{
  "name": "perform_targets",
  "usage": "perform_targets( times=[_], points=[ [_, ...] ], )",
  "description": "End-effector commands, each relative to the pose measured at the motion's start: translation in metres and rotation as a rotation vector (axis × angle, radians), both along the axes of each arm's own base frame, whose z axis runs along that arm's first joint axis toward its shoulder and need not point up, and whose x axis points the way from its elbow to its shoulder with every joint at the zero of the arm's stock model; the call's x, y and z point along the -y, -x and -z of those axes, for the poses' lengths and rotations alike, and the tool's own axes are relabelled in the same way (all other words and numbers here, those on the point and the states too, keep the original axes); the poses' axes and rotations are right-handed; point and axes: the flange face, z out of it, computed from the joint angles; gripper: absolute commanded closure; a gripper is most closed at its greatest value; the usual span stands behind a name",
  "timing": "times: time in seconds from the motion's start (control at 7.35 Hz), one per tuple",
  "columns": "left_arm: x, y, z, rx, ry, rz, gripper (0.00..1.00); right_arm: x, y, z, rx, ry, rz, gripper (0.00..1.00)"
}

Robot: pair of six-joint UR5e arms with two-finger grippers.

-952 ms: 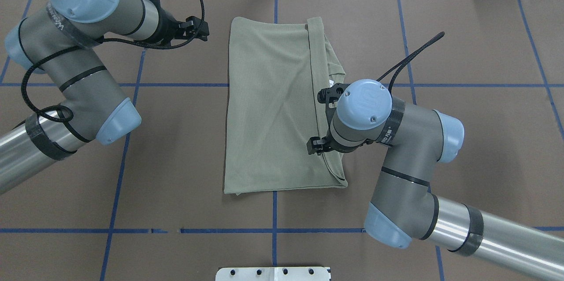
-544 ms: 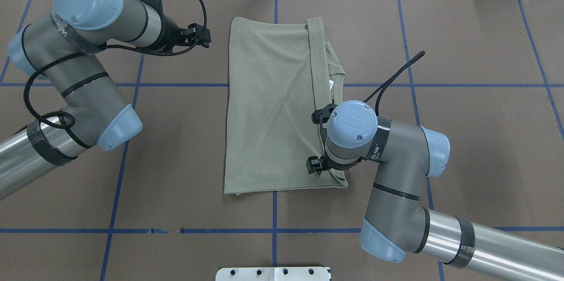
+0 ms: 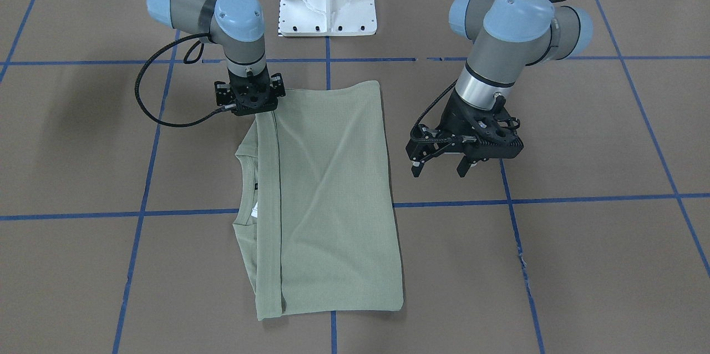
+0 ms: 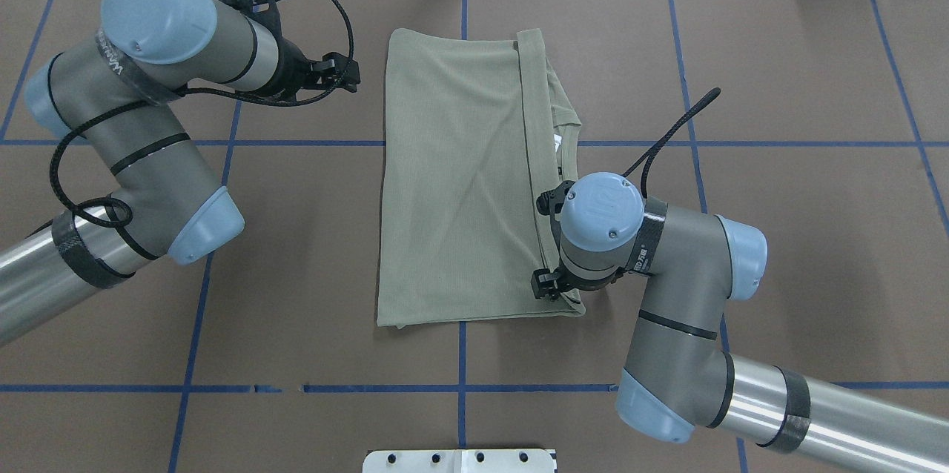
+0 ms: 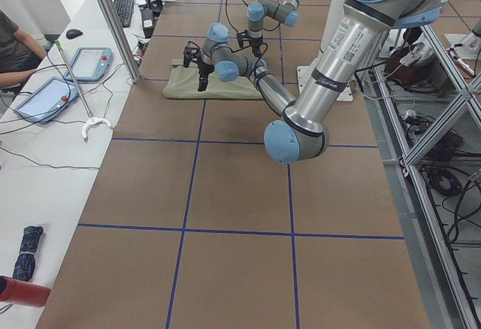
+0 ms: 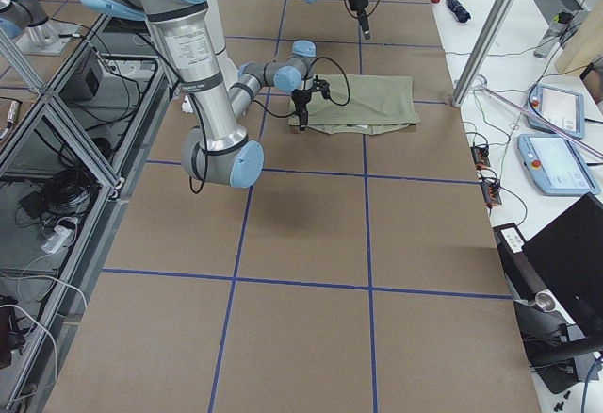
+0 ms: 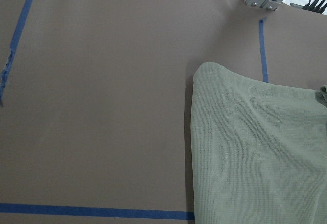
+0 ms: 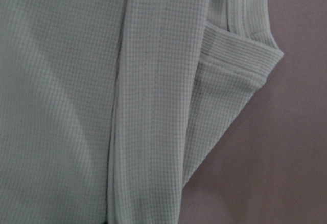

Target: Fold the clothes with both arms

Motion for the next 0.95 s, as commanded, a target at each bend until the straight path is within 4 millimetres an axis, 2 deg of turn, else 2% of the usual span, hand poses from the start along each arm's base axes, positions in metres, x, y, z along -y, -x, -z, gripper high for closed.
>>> perform_targets(
  times=[0.0, 0.14, 0.41, 0.54, 0.68, 0.82],
  points=[
    [-0.004, -0.007, -0.001, -0.003, 0.006, -0.008, 0.00, 0.005, -0.010, -0.013, -0.015, -0.001, 0.001, 0.00],
    [-0.005, -0.007, -0.001, -0.004, 0.005, -0.008, 0.00, 0.004, -0.022, -0.022, -0.022, -0.010, 0.012, 0.00],
    [-0.005, -0.007, 0.000, -0.007, 0.005, -0.008, 0.00, -0.002, -0.060, -0.045, -0.039, -0.030, 0.034, 0.00],
    [-0.005, -0.006, 0.002, -0.008, 0.004, -0.008, 0.00, -0.001, -0.067, -0.049, -0.044, -0.033, 0.030, 0.00],
    [-0.005, -0.006, 0.002, -0.008, 0.002, -0.009, 0.00, 0.007, -0.072, -0.039, -0.027, -0.039, 0.015, 0.00],
    [-0.005, -0.006, 0.000, -0.004, 0.001, -0.011, 0.00, 0.022, -0.073, -0.014, 0.008, -0.060, -0.008, 0.00]
  ],
)
